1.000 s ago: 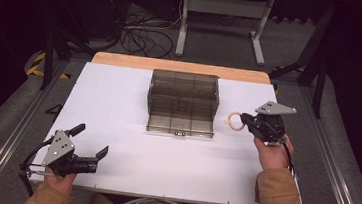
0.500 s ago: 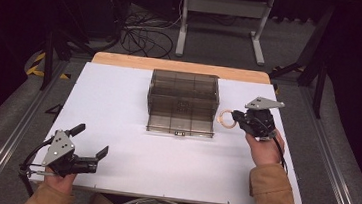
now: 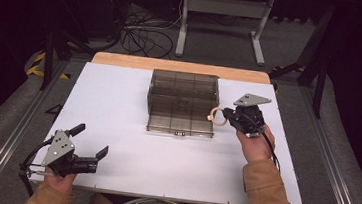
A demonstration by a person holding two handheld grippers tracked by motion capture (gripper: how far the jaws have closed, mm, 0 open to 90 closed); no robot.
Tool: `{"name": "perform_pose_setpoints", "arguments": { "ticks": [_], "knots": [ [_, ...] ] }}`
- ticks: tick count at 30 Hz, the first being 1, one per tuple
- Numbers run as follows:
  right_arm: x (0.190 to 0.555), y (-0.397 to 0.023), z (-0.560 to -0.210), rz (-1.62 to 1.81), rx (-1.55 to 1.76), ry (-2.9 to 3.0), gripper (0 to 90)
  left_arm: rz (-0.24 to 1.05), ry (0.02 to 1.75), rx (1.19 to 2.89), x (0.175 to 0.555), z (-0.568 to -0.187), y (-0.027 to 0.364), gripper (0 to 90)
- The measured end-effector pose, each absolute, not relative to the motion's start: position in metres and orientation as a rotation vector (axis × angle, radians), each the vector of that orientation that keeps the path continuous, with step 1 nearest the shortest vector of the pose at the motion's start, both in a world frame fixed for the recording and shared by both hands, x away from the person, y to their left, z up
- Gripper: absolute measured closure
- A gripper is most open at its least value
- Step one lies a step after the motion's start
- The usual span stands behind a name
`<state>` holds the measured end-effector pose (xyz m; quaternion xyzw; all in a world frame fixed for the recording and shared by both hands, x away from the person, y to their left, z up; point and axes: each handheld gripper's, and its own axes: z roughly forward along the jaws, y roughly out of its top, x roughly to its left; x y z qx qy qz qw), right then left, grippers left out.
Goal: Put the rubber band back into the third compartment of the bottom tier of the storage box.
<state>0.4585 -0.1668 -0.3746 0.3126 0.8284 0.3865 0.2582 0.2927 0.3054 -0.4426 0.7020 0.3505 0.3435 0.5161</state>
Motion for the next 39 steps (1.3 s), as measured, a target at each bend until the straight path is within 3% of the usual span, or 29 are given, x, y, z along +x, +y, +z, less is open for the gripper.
{"name": "perform_pose_setpoints", "arguments": {
  "ticks": [39],
  "knots": [
    [0.482, -0.12, -0.388, 0.991, 0.798, 2.313, 84.2, 0.822, 0.843, 1.683, 0.293, -0.443, 0.306, 1.1]
  ]
}}
